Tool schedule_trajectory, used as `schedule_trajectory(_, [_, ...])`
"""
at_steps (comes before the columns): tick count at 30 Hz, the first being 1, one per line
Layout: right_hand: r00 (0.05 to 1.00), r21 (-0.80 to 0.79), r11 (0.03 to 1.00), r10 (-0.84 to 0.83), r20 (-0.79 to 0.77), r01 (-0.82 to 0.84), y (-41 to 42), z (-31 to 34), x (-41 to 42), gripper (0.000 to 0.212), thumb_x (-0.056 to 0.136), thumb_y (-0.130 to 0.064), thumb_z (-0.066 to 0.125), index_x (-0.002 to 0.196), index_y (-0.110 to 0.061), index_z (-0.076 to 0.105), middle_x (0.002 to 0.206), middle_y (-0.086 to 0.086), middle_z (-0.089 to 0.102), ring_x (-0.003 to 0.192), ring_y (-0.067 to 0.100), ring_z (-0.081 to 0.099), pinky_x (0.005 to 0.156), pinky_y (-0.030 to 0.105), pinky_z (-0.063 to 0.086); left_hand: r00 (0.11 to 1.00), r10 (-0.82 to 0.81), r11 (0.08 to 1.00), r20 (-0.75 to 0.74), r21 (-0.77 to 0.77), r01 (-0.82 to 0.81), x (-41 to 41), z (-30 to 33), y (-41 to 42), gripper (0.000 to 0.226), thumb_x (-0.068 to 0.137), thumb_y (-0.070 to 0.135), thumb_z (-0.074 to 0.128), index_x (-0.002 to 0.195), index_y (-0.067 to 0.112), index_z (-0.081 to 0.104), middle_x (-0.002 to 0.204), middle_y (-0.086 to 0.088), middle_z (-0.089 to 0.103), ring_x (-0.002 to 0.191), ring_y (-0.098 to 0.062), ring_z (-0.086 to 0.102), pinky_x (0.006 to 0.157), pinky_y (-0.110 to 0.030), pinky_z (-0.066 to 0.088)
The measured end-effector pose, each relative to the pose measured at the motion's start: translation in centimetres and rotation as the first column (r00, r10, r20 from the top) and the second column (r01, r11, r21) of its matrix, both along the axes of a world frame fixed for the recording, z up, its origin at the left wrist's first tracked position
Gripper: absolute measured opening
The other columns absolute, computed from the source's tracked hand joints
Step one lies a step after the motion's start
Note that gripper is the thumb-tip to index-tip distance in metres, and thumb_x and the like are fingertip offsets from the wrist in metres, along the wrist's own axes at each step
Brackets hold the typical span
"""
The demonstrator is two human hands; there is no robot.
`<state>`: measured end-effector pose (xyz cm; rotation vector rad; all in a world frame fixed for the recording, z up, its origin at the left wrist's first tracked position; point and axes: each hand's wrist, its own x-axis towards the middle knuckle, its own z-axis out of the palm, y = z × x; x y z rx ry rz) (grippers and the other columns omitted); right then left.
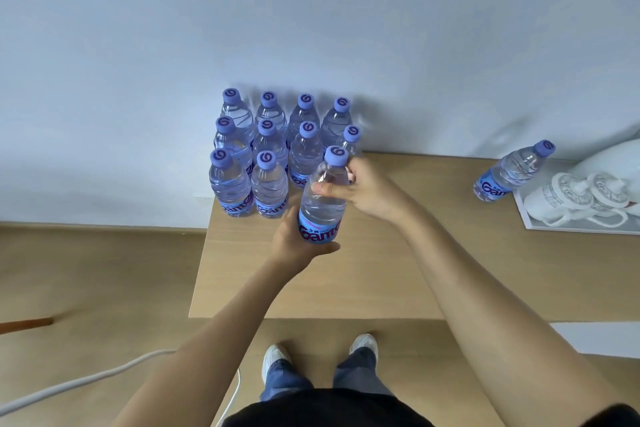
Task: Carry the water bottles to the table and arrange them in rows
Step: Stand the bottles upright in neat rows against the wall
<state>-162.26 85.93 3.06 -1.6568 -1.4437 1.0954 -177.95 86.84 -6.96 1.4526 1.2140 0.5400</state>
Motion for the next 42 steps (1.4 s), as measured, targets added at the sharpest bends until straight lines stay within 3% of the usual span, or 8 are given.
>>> schedule_trajectory(2, [1.0, -0.01, 1.0, 0.006, 0.0, -0.006, -0.3, -1.7, -0.3, 0.02, 0.084, -0.032, 0.077, 0.095, -0.019, 0.068, 0.089, -0.008, 0.073, 0.083, 0.003, 0.066, 0.08, 0.023, 0.051, 1.0, 0.01, 0.999, 0.001, -0.04, -0.01, -0.2, -1.7, -0.2, 0.077, 0.051, 0.01, 0.095, 0.117, 0.013, 0.056, 0.111, -0.005, 0.066, 0.101, -0.022, 0.064, 0.085, -0.035, 0.055])
schedule_trajectory(5, [0.999, -0.055, 0.998, -0.018, -0.034, 0.016, -0.8, -4.3, -0.8, 0.027, 0.08, -0.032, 0.08, 0.101, -0.022, 0.066, 0.102, -0.009, 0.073, 0.1, 0.007, 0.067, 0.093, 0.029, 0.053, 0.999, 0.043, 0.997, 0.017, -0.061, -0.042, -0.5, -4.1, -0.3, 0.078, 0.053, 0.003, 0.093, 0.121, 0.01, 0.055, 0.113, -0.007, 0.066, 0.102, -0.024, 0.063, 0.089, -0.04, 0.054])
schedule_trajectory(10, [0.999, -0.035, 0.998, -0.043, 0.011, 0.044, -1.4, -6.6, -1.8, 0.038, 0.077, -0.034, 0.082, 0.108, -0.032, 0.058, 0.093, -0.041, 0.063, 0.088, -0.018, 0.058, 0.074, 0.003, 0.041, 0.993, 0.116, 0.993, -0.018, -0.026, -0.116, -0.1, -7.1, -0.7, 0.081, 0.053, -0.002, 0.092, 0.123, 0.006, 0.053, 0.111, -0.003, 0.057, 0.098, -0.022, 0.059, 0.083, -0.031, 0.047])
schedule_trajectory(18, [0.998, -0.011, 0.998, -0.063, 0.007, 0.063, -1.3, -9.5, -2.2, 0.051, 0.076, -0.032, 0.083, 0.12, -0.024, 0.06, 0.109, -0.011, 0.067, 0.101, 0.001, 0.061, 0.089, 0.018, 0.047, 0.982, 0.189, 0.978, -0.026, 0.094, -0.186, 0.6, -10.1, -0.6, 0.084, 0.049, 0.005, 0.093, 0.123, 0.016, 0.057, 0.106, 0.021, 0.041, 0.1, -0.026, 0.059, 0.087, -0.043, 0.051])
schedule_trajectory(24, [0.998, 0.06, 0.998, -0.019, 0.061, 0.015, 0.2, -9.6, -1.9, 0.05, 0.074, -0.037, 0.079, 0.119, -0.022, 0.061, 0.108, -0.008, 0.068, 0.101, 0.005, 0.061, 0.088, 0.014, 0.045, 0.965, 0.257, 0.96, 0.053, 0.099, -0.262, 1.6, -9.8, 0.7, 0.092, 0.05, 0.01, 0.09, 0.12, 0.049, 0.046, 0.126, -0.001, 0.051, 0.117, -0.031, 0.055, 0.096, -0.053, 0.049])
schedule_trajectory(29, [0.997, 0.092, 0.996, -0.007, 0.071, 0.0, 1.0, -9.8, -1.4, 0.049, 0.078, -0.028, 0.08, 0.121, -0.016, 0.06, 0.11, -0.009, 0.063, 0.104, 0.004, 0.058, 0.09, 0.005, 0.039, 0.97, 0.243, 0.96, -0.004, 0.147, -0.239, 2.0, -9.5, 1.5, 0.088, 0.057, 0.005, 0.09, 0.135, 0.013, 0.049, 0.126, 0.003, 0.048, 0.118, -0.028, 0.053, 0.095, -0.045, 0.048])
schedule_trajectory(33, [0.997, 0.083, 0.997, -0.001, 0.076, -0.005, 1.8, -9.9, -1.0, 0.053, 0.08, -0.025, 0.081, 0.126, -0.014, 0.058, 0.118, -0.005, 0.064, 0.11, 0.005, 0.057, 0.093, 0.007, 0.037, 0.958, 0.282, 0.951, -0.046, 0.145, -0.273, 2.4, -9.3, 1.7, 0.08, 0.062, 0.007, 0.087, 0.133, 0.014, 0.051, 0.123, 0.0, 0.056, 0.105, -0.018, 0.056, 0.08, -0.028, 0.041])
schedule_trajectory(42, [0.982, 0.148, 0.989, -0.012, 0.188, -0.016, 3.4, -10.2, 0.0, 0.06, 0.078, -0.028, 0.082, 0.13, -0.01, 0.057, 0.128, -0.001, 0.045, 0.123, 0.012, 0.047, 0.103, 0.006, 0.027, 0.92, 0.373, 0.927, -0.12, 0.078, -0.366, 4.0, -9.2, 2.6, 0.061, 0.067, 0.011, 0.083, 0.121, 0.007, 0.055, 0.106, -0.009, 0.066, 0.092, -0.027, 0.06, 0.069, -0.024, 0.035])
